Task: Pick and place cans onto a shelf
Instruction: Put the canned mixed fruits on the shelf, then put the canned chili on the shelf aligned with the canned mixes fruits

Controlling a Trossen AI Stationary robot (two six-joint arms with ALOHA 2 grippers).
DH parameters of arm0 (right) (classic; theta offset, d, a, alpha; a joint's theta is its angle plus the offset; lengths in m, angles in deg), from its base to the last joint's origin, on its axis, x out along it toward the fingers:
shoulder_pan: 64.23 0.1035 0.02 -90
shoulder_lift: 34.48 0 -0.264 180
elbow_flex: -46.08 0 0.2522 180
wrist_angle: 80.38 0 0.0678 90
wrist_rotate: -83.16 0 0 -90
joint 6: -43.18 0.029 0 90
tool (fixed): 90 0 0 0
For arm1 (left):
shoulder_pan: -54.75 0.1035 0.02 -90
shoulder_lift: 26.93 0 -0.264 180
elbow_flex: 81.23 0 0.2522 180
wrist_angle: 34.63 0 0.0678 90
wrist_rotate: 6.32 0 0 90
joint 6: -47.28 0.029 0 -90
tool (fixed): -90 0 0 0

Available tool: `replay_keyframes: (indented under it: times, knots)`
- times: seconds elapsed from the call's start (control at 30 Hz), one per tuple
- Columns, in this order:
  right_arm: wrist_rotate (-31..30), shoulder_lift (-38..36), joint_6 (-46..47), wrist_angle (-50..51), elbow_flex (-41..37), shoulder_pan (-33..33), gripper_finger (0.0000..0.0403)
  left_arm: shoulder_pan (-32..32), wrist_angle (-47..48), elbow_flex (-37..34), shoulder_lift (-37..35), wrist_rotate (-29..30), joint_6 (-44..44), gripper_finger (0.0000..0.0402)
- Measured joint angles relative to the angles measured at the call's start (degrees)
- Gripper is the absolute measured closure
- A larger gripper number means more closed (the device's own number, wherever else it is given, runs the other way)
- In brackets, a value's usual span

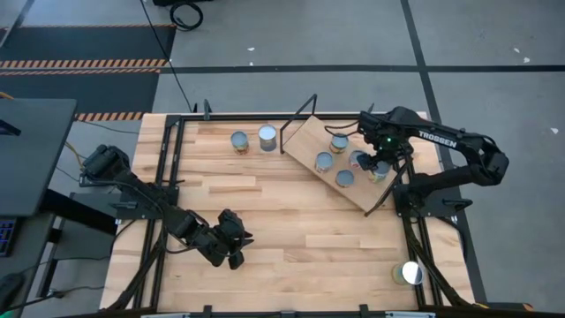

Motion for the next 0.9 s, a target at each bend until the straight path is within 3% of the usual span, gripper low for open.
replay_keyframes:
  times: [0.4,0.63,0.77,0.9]
  knots:
    - [-0.54,-5.27,-1.07,1.06,0.37,-1.79,0.0047,0.02,-0.04,0.02,0.0,-0.02,-0.04,0.0319]
    - [-6.37,-9.05,-2.25,1.47,5.83,-0.73,0.0053,0.19,-0.04,0.0,0.0,-0.04,-0.04,0.0319]
    - [-9.15,-11.72,-2.92,0.71,14.16,4.99,0.0056,0.26,-0.1,0.0,0.0,-0.02,-0.04,0.0319]
    - [-9.28,-13.33,2.12,-0.78,20.86,17.37,0.0061,0.24,-1.81,0.0,0.0,0.39,-0.05,0.0319]
